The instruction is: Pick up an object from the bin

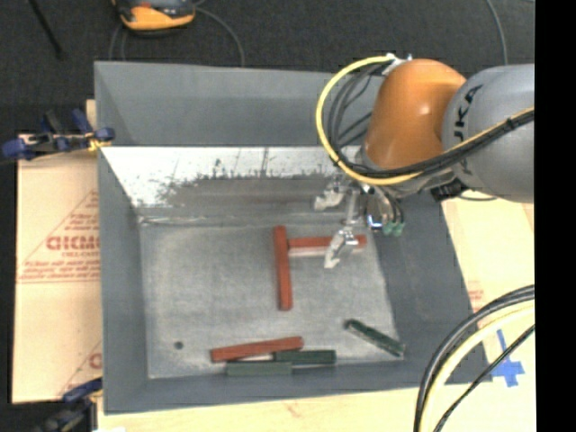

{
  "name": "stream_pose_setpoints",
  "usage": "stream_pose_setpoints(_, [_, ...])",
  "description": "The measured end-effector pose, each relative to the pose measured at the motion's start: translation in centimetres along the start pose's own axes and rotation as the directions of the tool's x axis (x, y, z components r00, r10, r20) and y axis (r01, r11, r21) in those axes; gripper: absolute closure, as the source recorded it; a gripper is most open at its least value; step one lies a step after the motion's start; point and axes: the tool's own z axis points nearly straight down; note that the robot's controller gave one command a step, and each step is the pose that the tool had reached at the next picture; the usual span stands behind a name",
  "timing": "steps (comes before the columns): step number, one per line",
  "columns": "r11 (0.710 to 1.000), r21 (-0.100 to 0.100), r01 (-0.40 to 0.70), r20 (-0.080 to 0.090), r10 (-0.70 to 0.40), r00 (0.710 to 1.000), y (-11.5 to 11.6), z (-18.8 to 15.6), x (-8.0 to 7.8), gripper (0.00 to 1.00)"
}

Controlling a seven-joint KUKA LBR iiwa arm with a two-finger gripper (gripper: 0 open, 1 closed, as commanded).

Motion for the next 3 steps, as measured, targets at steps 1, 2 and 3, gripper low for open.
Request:
stream_pose_setpoints(1, [1.000, 0.000, 0.000, 0.000, 0.000, 1.000, 0.0, 0.0, 0.0, 0.00])
stream_pose_setpoints(2, [0.998, -0.005, -0.059, -0.002, 0.059, 0.998, -2.1, 8.2, -2.0, 1.00])
stream_pose_setpoints(3, [0.998, -0.003, -0.061, 0.026, 0.061, 0.998, -2.2, 8.3, -2.4, 0.00])
